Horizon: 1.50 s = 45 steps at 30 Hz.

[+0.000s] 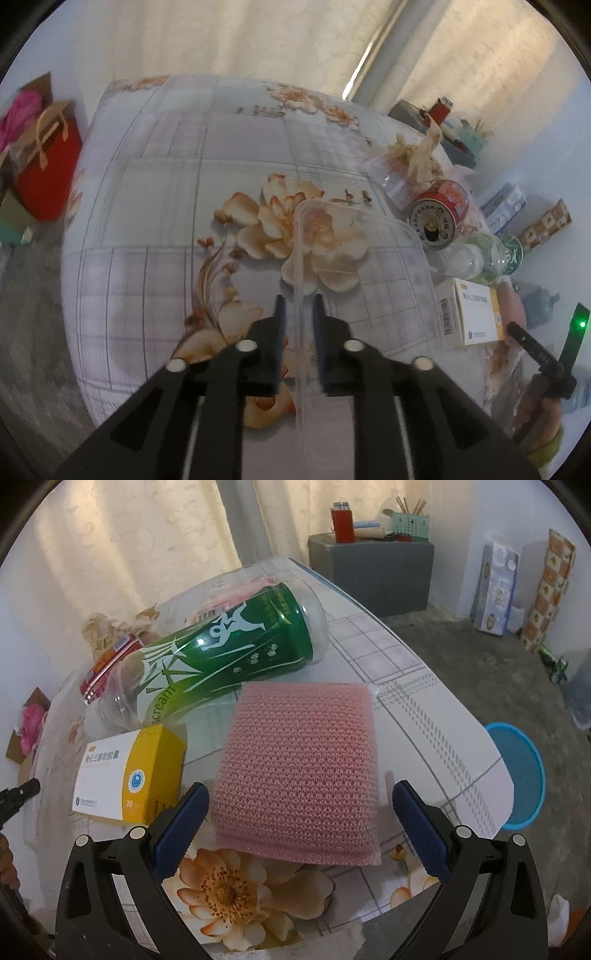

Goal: Collect trash
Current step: 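Grasp the pink sponge with the right tool while the left tool grasps the clear container, then carry the pink sponge with the right tool over the blue wastebasket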

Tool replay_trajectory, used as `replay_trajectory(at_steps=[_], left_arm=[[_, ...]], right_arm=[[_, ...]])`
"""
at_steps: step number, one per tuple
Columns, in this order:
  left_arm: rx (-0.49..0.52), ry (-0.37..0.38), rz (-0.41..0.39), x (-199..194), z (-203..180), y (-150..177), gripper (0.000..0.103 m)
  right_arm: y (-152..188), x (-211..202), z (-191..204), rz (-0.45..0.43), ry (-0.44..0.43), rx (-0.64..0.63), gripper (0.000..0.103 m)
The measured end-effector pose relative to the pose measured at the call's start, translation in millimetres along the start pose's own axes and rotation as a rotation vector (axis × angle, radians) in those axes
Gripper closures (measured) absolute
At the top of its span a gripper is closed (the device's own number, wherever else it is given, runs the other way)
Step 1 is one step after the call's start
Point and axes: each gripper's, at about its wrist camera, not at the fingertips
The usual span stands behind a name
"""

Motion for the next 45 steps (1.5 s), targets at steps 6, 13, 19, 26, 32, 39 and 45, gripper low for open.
replay_trajectory(at_steps=[6,13,19,26,32,39,45], left_arm=[[0.018,-0.046,0.0,3.2,-2.3,10.2,0.086],[0.04,-0.068,-0.034,0.9,-4.7,15.4,0.099],[0.033,-0.025,-0.058,-16.2,-5.1,18.5,0.1],[0.05,0.005,-0.103,-50.7,-12.5,26.4,0.1],[0.099,0.074,-0.149,-80.0,-40.4,22.3,0.1],[0.257,0.184,-0.203,-94.1,-117.1,7.5,0.1],[0.456,0.328,-0.159,-75.9,-224.1,5.2,0.1]], right_arm=[[-4.2,6.0,9.1,-0.001,0.044,-0.025,0.02],[2.4,4.6,11.6,-0.003,0.067,-0.048,0.025],[8.9,-9.2,9.3,-0.018,0.05,-0.036,0.027],[14.6,-33.3,-2.7,-0.045,-0.004,0.021,0.027],[21.0,-56.8,-16.4,-0.087,-0.032,0.063,0.027],[26.6,-89.0,-51.8,-0.161,-0.014,0.151,0.027],[47.3,-114.4,-113.8,-0.22,0.063,0.279,0.027]])
Point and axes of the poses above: each gripper's, at about its wrist camera, not at the fingertips, and x roughly the way its jaws point, z to its left, y to its underside, and after that the axes turned 6 degrees about -z, right-handed
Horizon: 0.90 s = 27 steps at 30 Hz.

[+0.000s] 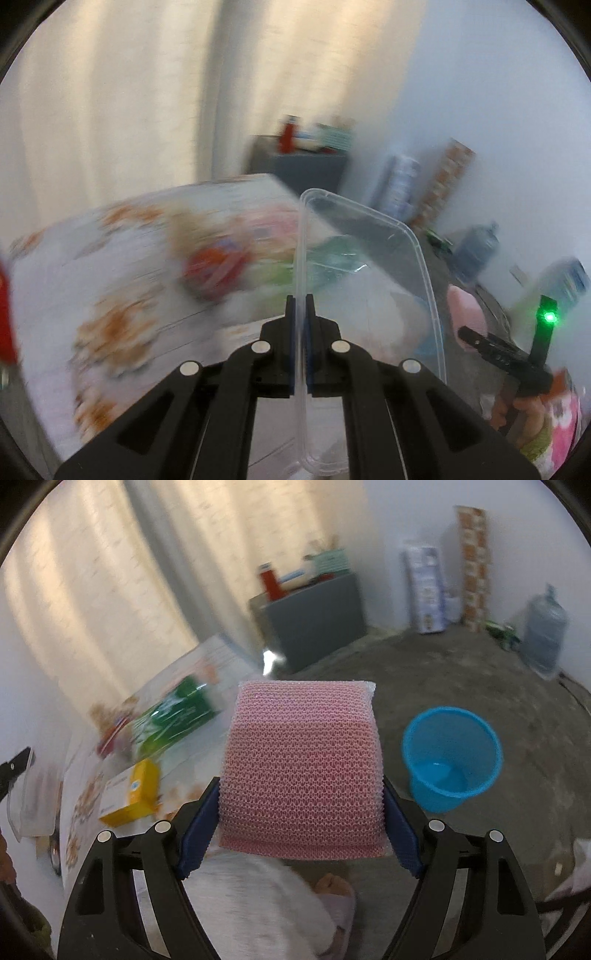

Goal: Collect trash
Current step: 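Carry the pink sponge with the right tool over the blue wastebasket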

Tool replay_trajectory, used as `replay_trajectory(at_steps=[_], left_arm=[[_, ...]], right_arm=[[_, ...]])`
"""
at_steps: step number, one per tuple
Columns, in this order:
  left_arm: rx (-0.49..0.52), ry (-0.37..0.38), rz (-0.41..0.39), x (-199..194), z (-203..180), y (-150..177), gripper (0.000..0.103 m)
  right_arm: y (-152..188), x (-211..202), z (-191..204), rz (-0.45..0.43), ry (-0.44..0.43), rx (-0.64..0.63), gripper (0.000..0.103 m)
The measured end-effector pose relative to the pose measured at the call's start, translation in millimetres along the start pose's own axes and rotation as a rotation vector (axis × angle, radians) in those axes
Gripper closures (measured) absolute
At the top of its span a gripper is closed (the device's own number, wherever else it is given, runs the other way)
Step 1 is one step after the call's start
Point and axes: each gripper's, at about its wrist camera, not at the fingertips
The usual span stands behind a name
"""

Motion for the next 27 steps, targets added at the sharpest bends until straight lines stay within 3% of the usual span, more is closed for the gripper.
replay_trajectory(at_steps=[5,12,19,27], left_arm=[[0.11,0.149,0.102,66.2,-78.2,-23.4,0.1],[0.269,0.234,0.296,175.7,-188.1,-30.0,0.1],[0.497,0.134,0.47,292.9,-283.8,-12.5,0.099],[0.594,0.029,0.627,413.2,-335.4,21.5,0.099]], right_arm=[[3.7,-8.6,-58.9,-0.024,0.088,0.108,0.027],[7.5,3.5,-139.4,-0.024,0.174,0.255,0.027],[6.0,51.1,-192.0,0.025,0.174,0.342,0.027],[-0.7,124.4,-235.5,0.104,0.161,0.398,0.027]])
Point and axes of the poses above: each gripper's, at about its wrist camera, not at the fingertips, and x roughly the way its jaws point, z to its left, y to its underside, and after that the axes turned 6 degrees about -z, right-handed
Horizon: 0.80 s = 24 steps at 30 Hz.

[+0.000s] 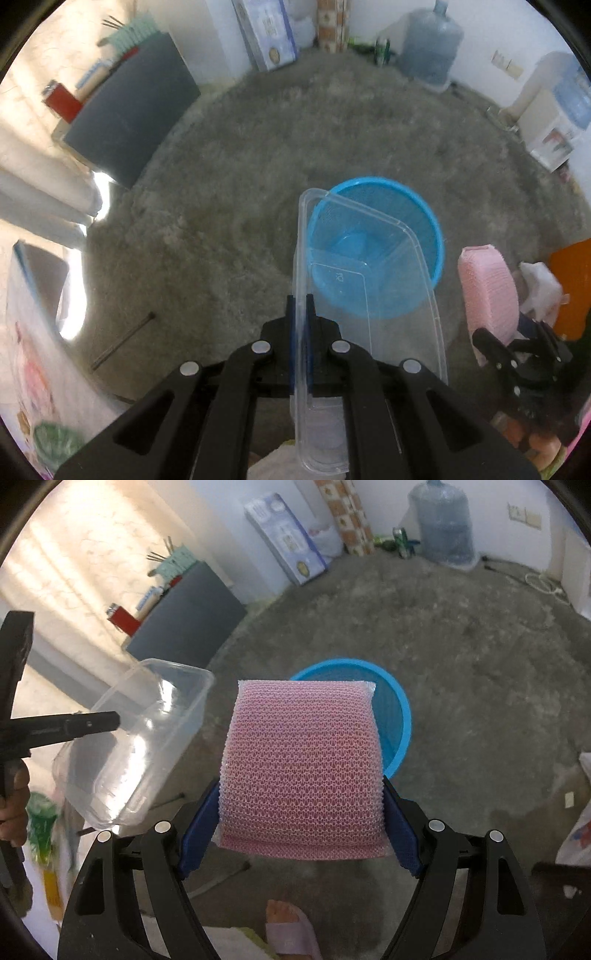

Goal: Collect trash
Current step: 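Carry the pink sponge with the right tool over the blue wastebasket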

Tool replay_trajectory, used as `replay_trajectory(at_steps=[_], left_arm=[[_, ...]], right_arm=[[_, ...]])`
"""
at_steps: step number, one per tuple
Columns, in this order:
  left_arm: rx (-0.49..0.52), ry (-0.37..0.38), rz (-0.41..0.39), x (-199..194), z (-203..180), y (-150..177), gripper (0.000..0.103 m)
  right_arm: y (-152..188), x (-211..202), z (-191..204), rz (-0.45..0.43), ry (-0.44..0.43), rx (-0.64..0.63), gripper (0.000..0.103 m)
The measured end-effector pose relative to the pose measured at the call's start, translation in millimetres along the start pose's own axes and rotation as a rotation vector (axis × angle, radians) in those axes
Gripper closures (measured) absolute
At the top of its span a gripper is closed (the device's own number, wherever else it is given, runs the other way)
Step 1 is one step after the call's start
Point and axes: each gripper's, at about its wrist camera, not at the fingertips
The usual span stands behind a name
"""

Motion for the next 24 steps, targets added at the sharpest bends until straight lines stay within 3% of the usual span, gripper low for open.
replay_trajectory(at_steps=[4,10,13,14,15,24], left_arm=[[0.003,-0.042,0.071,51.0,-10.0,-22.5,0.099],[-0.096,0.007,0.087,94.7,-9.3,-49.7,0.095],[-0.105,-0.005,0.096,108.1,-13.9,-59.2,0.067],[-0.105,-0.017,0.091,108.9,-16.5,-60.5,0.047],[-0.105,-0.041,0.079,108.9,-17.0,-61.6,0.033],[-0.08,-0.025,0.03,96.5,-19.4,-64.2,0.033]], right_arm=[[-7.3,22.0,-11.3,0.022,0.017,0.009,0.027],[-25.0,56.3,-22.6,0.028,0.013,0.036,0.026],[-30.5,75.7,-26.1,0.043,0.016,0.025,0.024],[-31.4,83.3,-28.2,0.054,0.017,0.025,0.023],[-31.7,90.7,-31.4,0.067,0.019,0.028,0.023],[-24.5,86.3,-49.3,0.073,0.063,0.074,0.023]])
Point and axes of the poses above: each gripper's, at about its wrist camera, not at the fingertips, and x roughly the way its jaws point, z to its left, y to its underside, and after that the axes turned 6 degrees about -z, right-handed
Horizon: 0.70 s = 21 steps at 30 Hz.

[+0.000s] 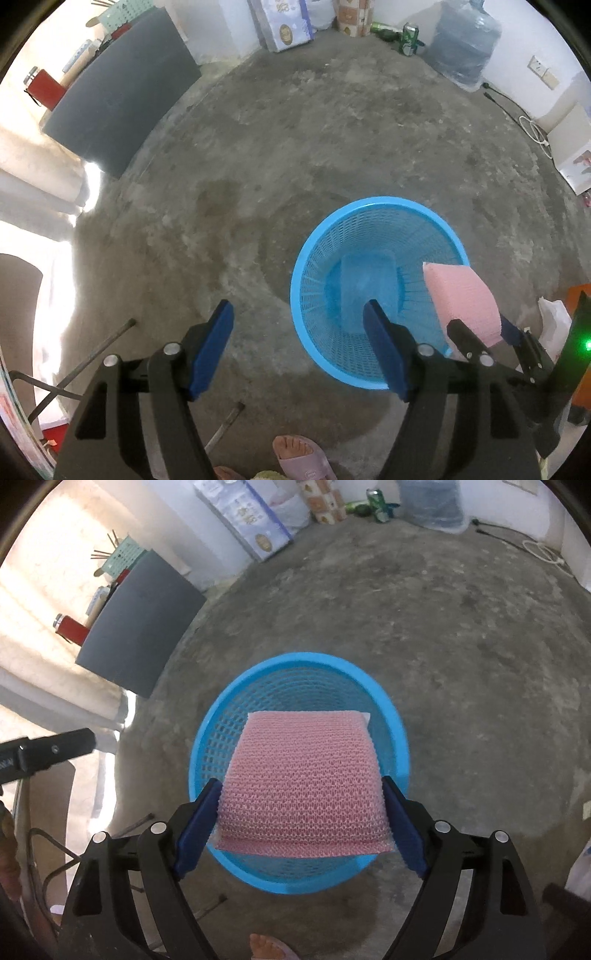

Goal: Collect trash
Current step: 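Carry the pink sponge with the right tool over the blue wastebasket, then open the right tool to drop the sponge into the wastebasket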

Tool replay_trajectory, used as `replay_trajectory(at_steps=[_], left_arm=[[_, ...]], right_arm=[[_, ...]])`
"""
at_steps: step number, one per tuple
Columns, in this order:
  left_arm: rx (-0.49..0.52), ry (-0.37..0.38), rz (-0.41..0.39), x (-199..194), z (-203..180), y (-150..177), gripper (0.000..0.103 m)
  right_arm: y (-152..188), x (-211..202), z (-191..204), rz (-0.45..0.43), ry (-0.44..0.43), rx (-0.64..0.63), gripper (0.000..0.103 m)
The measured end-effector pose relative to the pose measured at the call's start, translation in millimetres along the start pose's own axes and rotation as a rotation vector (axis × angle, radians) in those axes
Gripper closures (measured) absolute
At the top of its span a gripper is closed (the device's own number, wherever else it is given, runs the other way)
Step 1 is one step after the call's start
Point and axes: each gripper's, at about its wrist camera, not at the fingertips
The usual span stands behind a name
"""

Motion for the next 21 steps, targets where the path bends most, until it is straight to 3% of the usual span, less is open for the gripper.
replay_trajectory(at_steps=[10,13,17,21], left_arm=[[-0.005,0.029,-0.071,-45.9,4.8,4.6,0.031],[0.01,0.03,-0.078,-57.2,8.4,9.0,0.029],[0.0,0.045,-0.089,-68.6,17.2,13.7,0.029],[-0.018,0.061,-0.103,-81.9,27.1,19.4,0.028]], right_arm=[[0.5,2.3,10.6,-0.001,0.019,-0.082,0.022],[-3.9,14.5,21.2,0.014,0.028,-0.109,0.013],[-10.0,24.3,27.2,0.033,0.036,-0.115,0.012],[-12.8,9.8,23.7,-0.003,0.014,-0.09,0.012]])
Point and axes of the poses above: each gripper's, at about its wrist camera, not at the fingertips, and x roughly the way its jaws point, z to its left, y to its underside, and after that the axes turned 6 degrees about -z, right-handed
